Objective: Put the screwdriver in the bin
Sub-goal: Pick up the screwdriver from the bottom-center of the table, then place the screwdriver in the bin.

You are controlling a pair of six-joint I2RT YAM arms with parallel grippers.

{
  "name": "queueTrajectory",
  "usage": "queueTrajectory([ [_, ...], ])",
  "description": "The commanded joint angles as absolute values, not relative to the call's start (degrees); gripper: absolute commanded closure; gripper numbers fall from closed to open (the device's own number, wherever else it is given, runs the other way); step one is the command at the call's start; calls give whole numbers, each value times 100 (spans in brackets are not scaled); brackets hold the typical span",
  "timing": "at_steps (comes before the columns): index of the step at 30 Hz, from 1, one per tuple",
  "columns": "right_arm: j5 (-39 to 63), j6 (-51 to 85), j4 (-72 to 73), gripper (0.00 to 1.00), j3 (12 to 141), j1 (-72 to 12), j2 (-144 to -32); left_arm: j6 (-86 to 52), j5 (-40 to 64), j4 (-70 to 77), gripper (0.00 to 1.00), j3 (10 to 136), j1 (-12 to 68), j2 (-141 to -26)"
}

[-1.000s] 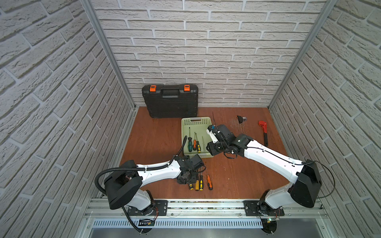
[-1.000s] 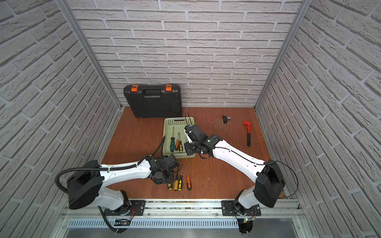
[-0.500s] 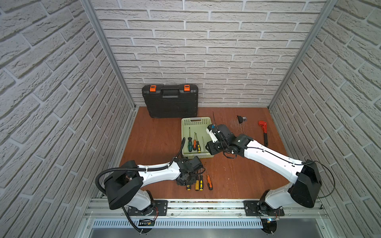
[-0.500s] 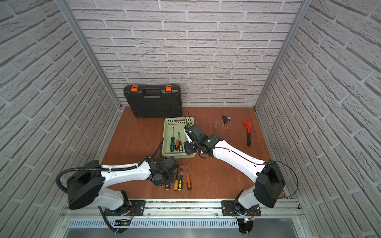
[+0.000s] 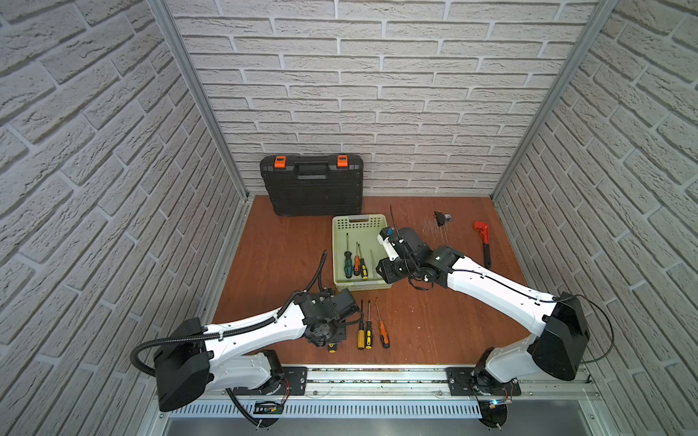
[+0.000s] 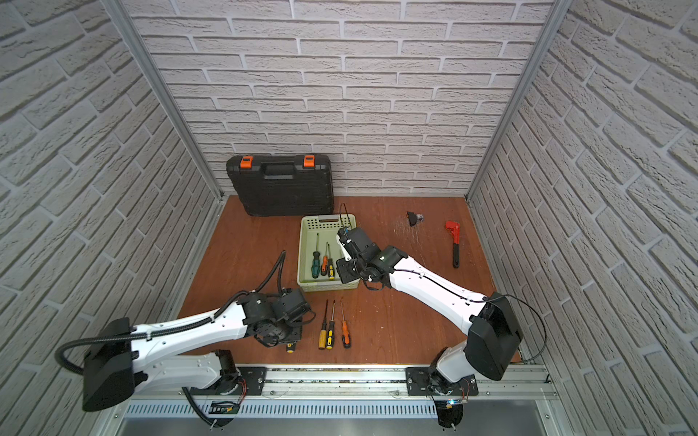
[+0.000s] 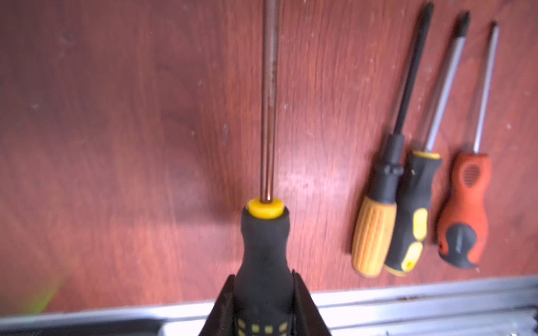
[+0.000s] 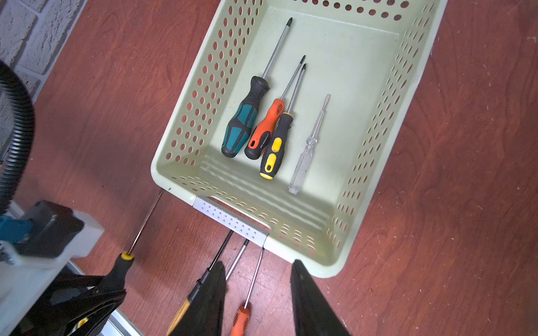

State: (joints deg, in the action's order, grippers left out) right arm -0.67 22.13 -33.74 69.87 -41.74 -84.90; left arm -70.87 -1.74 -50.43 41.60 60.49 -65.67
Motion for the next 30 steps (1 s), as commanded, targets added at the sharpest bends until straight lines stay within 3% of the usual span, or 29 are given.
queueTrajectory([
  [1, -132, 2230, -3226, 60, 7189, -4175, -8513, -7401, -498, -5966, 82, 4465, 6082, -6093],
  [6, -152, 2250, -3147, 60, 7181, -4175, -8490, -7540, -1056, -6757, 82, 5083, 5836, -5792],
  [12, -119, 2222, -3150, 61, 7181, -4167, -8380, -5676, -925, -6687, 82, 6515, 4438, -6102],
  [17, -159, 2200, -3290, 61, 7183, -4166, -8181, -4463, -282, -6172, 82, 7575, 3447, -7127],
  [23, -148, 2294, -3416, 60, 6786, -4170, -7817, -3729, -36, -5847, 82, 8596, 3262, -8621],
  [30, -167, 2331, -3559, 60, 6680, -4158, -7717, -3584, 7, -5399, 82, 8891, 3184, -9778],
])
